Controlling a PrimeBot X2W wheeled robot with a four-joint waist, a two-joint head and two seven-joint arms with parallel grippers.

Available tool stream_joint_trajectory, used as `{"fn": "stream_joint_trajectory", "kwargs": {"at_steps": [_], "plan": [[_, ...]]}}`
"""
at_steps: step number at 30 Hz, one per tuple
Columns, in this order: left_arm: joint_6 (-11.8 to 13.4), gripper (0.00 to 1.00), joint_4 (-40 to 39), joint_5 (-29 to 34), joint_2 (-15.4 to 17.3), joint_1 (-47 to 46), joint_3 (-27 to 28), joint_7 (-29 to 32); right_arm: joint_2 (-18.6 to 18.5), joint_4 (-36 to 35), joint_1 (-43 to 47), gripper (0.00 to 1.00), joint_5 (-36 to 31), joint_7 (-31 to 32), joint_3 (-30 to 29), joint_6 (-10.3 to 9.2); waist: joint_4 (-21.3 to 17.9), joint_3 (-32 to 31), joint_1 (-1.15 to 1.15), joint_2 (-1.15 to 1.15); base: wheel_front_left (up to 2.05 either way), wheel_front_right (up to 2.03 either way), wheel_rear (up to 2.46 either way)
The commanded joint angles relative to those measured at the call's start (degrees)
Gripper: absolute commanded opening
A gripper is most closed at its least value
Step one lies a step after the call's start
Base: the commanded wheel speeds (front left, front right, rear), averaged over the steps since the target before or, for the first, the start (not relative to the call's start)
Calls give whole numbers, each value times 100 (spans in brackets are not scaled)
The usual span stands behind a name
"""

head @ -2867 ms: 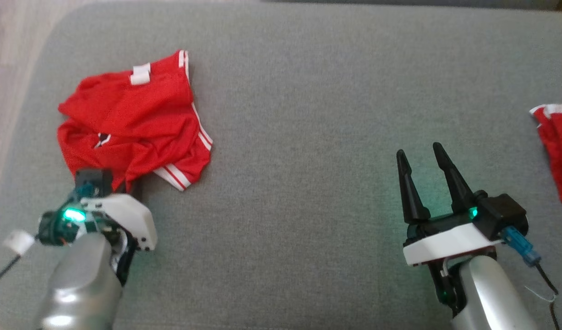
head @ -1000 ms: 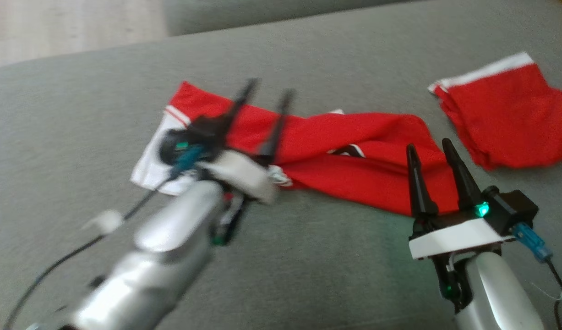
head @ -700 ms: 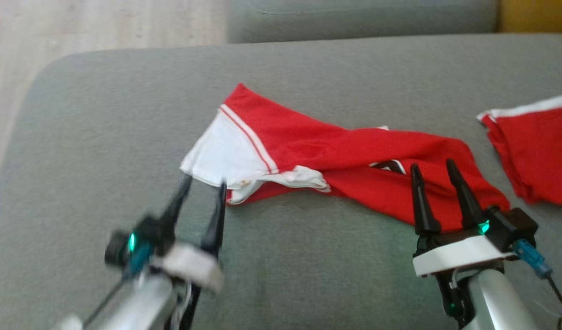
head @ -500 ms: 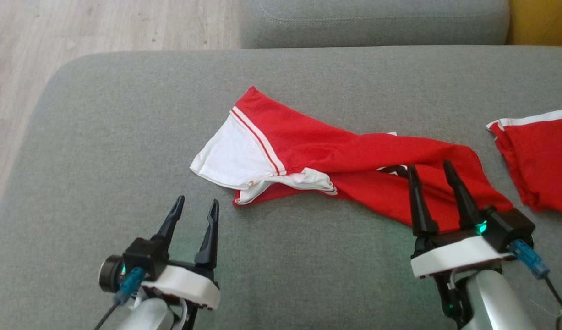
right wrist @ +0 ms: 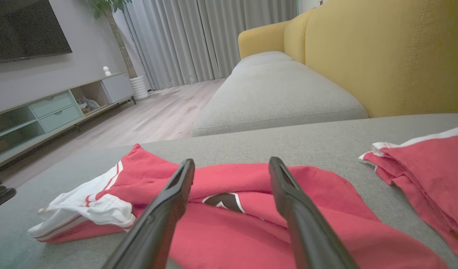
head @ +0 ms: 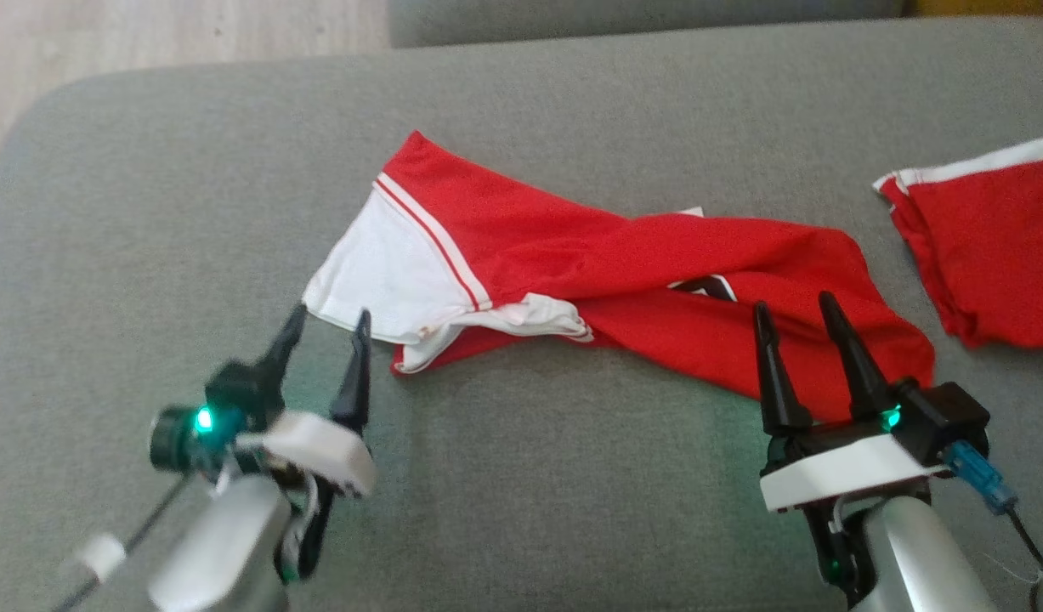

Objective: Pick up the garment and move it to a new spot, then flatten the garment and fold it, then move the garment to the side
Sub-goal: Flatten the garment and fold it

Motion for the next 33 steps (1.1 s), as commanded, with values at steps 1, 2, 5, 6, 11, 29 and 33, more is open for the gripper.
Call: {"fn": "stream_joint_trajectory", "kwargs": {"at_steps": [1,2,5,6,11,29,33], "plan": [[-45,100,134,-46,129,-517,230,160,-18,-208,-198,100,-48,-62,150,-5,-139,208,0,0,0,0,0],[-58,100,288,-47,143,-628,232,233,-18,-218,-218,100,-50,-62,150,-5,-170,260,0,0,0,0,0],[-110,100,767,-73,160,-921,227,465,-18,-252,-275,100,-45,-62,156,-5,-251,405,0,0,0,0,0],[-120,100,931,-93,156,-1004,233,537,-18,-260,-287,100,-44,-62,160,-5,-271,443,0,0,0,0,0],[-141,100,1518,-76,158,-1277,182,764,-18,-282,-329,100,-28,-62,185,-5,-366,566,0,0,0,0,0],[-1147,0,1704,-416,83,-1613,112,369,-18,-255,-336,100,114,-62,144,-5,-518,380,0,0,0,0,0],[-1341,0,933,-733,28,-1599,217,219,-18,-222,-302,100,158,-62,149,-5,-507,188,0,0,0,0,0]]}}
